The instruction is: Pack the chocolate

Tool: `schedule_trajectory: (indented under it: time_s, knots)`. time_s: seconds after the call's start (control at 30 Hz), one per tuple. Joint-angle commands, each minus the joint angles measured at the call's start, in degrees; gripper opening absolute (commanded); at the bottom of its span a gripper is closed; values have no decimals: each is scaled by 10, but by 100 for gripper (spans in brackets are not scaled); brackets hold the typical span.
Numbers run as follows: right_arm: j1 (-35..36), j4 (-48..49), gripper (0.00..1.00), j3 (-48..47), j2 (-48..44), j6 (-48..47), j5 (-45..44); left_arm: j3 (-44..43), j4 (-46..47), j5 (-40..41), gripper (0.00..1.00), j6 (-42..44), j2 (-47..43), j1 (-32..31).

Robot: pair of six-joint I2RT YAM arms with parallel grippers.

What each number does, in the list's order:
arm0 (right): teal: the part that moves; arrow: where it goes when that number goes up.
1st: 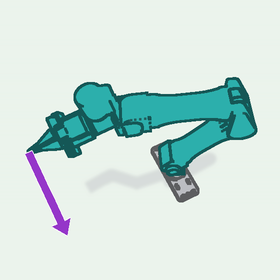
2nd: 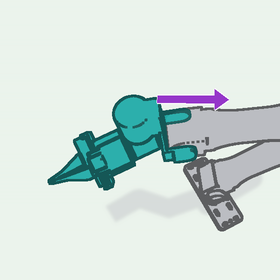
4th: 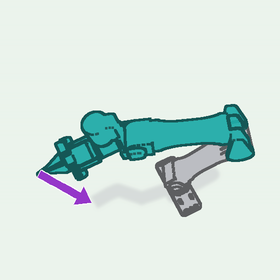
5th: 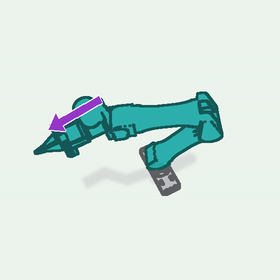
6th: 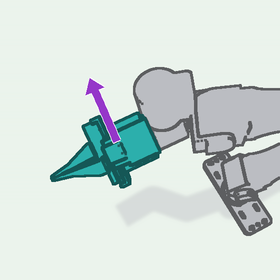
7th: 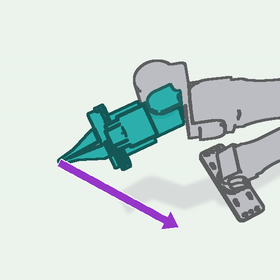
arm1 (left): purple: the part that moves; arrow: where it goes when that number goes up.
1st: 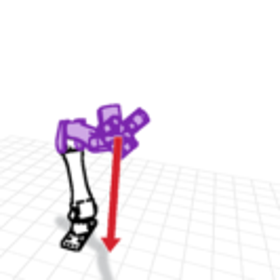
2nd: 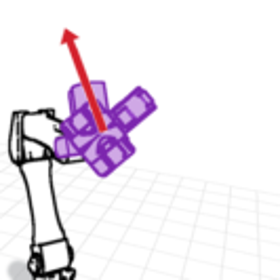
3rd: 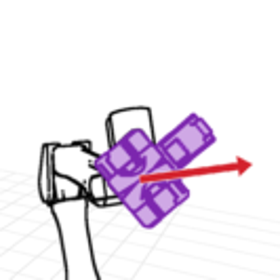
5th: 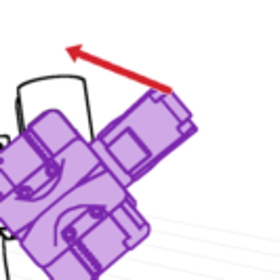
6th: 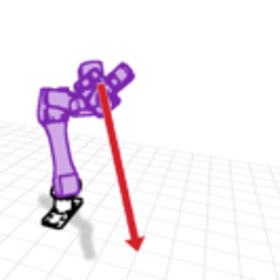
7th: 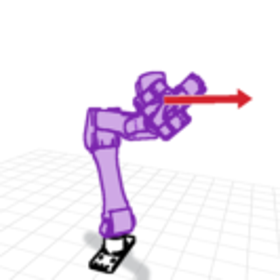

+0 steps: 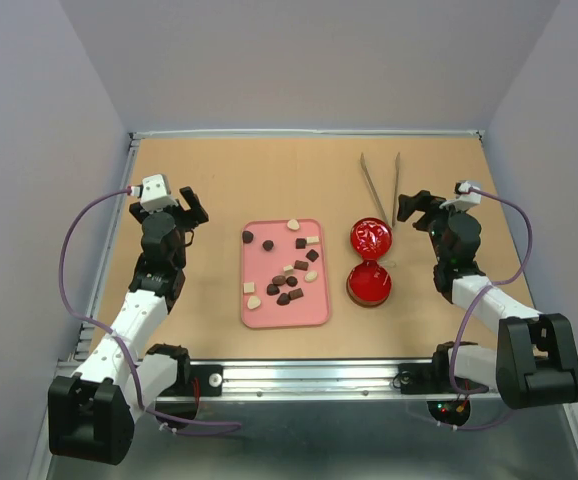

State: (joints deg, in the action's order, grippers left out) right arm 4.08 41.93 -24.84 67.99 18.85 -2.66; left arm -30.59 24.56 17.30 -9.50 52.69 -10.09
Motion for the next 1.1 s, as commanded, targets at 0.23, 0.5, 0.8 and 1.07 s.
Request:
schedule_trajectory:
  time_s: [0.23, 0.5, 0.8, 1.07]
  knots:
    - [-3, -9, 100, -30, -15, -18, -16, -35, 19, -13, 92, 11, 0, -3]
    - [-2, -44, 100, -40, -11, -22, -28, -32, 35, -17, 92, 13, -4, -3]
    - [-2, -112, 100, -81, -4, -43, -36, -36, 75, -64, 92, 40, 26, -4]
    - [3, -215, 100, -189, 87, -58, 12, -22, 107, -74, 92, 69, 42, -4]
